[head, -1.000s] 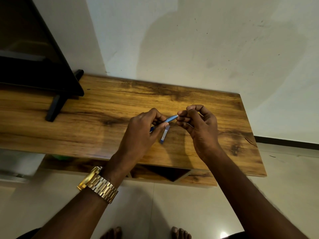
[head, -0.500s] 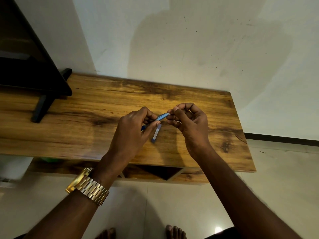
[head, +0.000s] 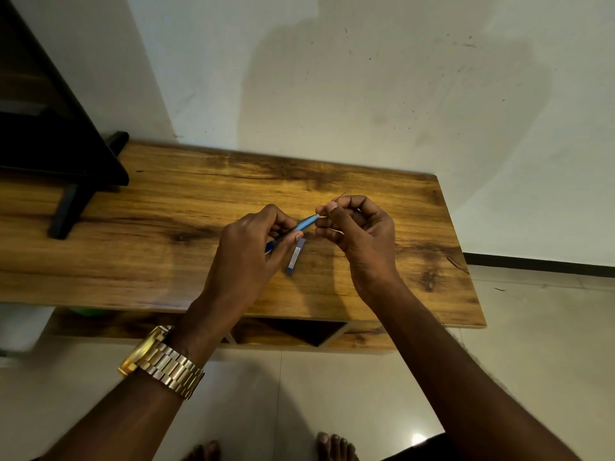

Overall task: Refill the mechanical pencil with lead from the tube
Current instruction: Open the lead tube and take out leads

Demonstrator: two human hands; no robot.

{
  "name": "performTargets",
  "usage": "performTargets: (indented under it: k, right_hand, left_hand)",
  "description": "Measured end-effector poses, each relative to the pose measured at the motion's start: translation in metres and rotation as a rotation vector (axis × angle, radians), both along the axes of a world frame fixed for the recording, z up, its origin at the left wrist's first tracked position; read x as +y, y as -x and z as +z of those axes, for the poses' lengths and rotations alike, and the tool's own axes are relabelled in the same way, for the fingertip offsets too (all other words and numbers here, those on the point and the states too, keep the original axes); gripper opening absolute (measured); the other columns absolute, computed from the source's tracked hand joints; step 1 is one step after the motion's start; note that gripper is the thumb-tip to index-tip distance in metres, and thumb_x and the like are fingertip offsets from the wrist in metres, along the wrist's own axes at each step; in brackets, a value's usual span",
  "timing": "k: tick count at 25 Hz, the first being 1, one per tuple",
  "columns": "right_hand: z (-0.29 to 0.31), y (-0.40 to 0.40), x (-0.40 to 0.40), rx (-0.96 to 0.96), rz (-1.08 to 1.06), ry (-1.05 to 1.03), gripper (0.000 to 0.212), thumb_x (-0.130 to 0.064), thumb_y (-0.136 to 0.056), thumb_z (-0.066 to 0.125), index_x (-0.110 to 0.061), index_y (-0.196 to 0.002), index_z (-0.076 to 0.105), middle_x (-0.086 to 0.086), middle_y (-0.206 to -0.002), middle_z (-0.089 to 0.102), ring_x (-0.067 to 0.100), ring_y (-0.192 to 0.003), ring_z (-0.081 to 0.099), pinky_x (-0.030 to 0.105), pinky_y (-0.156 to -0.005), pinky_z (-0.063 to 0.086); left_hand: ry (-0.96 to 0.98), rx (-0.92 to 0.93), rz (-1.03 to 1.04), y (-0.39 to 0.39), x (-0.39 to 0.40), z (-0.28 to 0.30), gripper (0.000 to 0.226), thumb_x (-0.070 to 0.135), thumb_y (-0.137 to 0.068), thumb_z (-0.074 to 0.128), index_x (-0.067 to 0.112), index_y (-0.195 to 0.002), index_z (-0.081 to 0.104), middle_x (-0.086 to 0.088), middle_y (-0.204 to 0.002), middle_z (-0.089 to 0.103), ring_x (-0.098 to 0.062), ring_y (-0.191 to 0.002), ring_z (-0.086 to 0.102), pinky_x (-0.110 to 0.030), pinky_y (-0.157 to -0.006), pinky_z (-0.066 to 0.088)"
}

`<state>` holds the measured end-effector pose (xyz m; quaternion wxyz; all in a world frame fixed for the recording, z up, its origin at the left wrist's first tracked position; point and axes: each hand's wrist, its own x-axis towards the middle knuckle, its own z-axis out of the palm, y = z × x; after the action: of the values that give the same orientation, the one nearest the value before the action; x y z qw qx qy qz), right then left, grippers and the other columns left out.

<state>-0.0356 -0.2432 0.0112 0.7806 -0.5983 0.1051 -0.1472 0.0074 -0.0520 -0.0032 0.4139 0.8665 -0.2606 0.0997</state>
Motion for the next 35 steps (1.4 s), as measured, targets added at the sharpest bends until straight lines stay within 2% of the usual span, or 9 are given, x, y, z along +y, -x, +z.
performTargets:
  k: [8,13,16,19,24,27,30,32,35]
  right_hand:
    - [0.001,0.005,-0.005,0.007,0.003,-0.040,0.003,-0.002,-0.103,0.070,-0.001,-0.106,0.071,0.020,-0.104,0.080,0.025,-0.088,0.080,0.033,-0.079,0.064]
    - [0.001,0.003,-0.001,0.039,0.034,-0.048,0.004,-0.001,-0.100,0.072,-0.004,-0.101,0.074,0.012,-0.097,0.079,0.023,-0.085,0.079,0.033,-0.077,0.065]
    - [-0.001,0.003,-0.001,0.038,0.047,0.028,0.002,-0.002,-0.101,0.072,-0.002,-0.103,0.073,0.009,-0.094,0.078,0.022,-0.083,0.079,0.036,-0.078,0.065]
    - [-0.003,0.001,0.002,0.028,0.054,0.111,0.006,-0.004,-0.102,0.072,-0.002,-0.106,0.075,0.011,-0.098,0.080,0.025,-0.086,0.080,0.044,-0.084,0.067]
    - [0.000,-0.001,0.005,0.018,0.061,0.163,0.015,-0.005,-0.102,0.074,0.001,-0.116,0.075,0.022,-0.104,0.081,0.033,-0.092,0.081,0.038,-0.082,0.066]
    - [0.000,-0.004,-0.011,0.025,-0.036,0.232,0.015,-0.007,-0.100,0.076,-0.002,-0.114,0.077,0.017,-0.102,0.081,0.027,-0.090,0.080,0.037,-0.082,0.066]
    - [-0.002,-0.006,-0.039,0.090,-0.272,0.271,0.011,-0.010,-0.100,0.077,-0.008,-0.111,0.079,0.011,-0.099,0.082,0.022,-0.088,0.079,0.035,-0.082,0.067]
    - [-0.004,-0.004,-0.062,0.154,-0.449,0.341,0.011,-0.014,-0.101,0.077,-0.014,-0.111,0.081,0.003,-0.097,0.082,0.015,-0.085,0.080,0.033,-0.082,0.068]
    - [-0.008,-0.002,-0.089,0.292,-0.509,0.696,0.012,-0.021,-0.100,0.078,-0.021,-0.111,0.083,-0.005,-0.096,0.081,0.007,-0.083,0.076,0.029,-0.085,0.066]
  left_hand:
    - [0.098,0.002,0.002,0.005,-0.006,0.003,0.018,0.026,-0.096,0.078,0.016,-0.111,0.073,0.016,-0.104,0.070,0.001,-0.094,0.069,-0.001,-0.083,0.049]
    - [0.073,0.003,0.010,0.002,-0.001,0.002,0.018,0.025,-0.097,0.078,0.016,-0.111,0.073,0.007,-0.105,0.076,0.000,-0.094,0.068,-0.002,-0.081,0.050]
    - [0.086,0.005,0.007,0.002,-0.001,0.001,0.018,0.026,-0.097,0.078,0.017,-0.111,0.072,0.012,-0.104,0.073,0.007,-0.091,0.067,-0.001,-0.081,0.049]
    - [0.162,0.077,0.025,0.005,-0.004,-0.001,0.017,0.028,-0.095,0.079,0.019,-0.110,0.074,0.019,-0.102,0.072,0.011,-0.094,0.069,-0.003,-0.081,0.051]
    - [0.320,0.244,0.063,0.007,-0.007,-0.002,0.017,0.026,-0.094,0.081,0.022,-0.109,0.075,0.018,-0.101,0.076,0.005,-0.099,0.074,-0.010,-0.079,0.058]
    - [0.393,0.300,0.088,0.002,-0.006,0.002,0.016,0.024,-0.094,0.083,0.025,-0.108,0.074,0.016,-0.099,0.079,0.005,-0.099,0.075,-0.012,-0.077,0.059]
    - [0.514,0.361,0.105,0.000,-0.003,0.006,0.017,0.025,-0.093,0.084,0.029,-0.105,0.074,0.017,-0.102,0.081,0.003,-0.098,0.077,-0.014,-0.076,0.060]
    - [0.600,0.372,0.119,-0.001,0.000,0.010,0.019,0.025,-0.093,0.085,0.028,-0.107,0.074,0.012,-0.104,0.083,-0.005,-0.100,0.080,-0.021,-0.080,0.064]
    - [0.659,0.355,0.148,-0.005,0.006,0.010,0.023,0.024,-0.093,0.084,0.022,-0.113,0.074,0.004,-0.106,0.084,-0.012,-0.102,0.081,-0.028,-0.084,0.066]
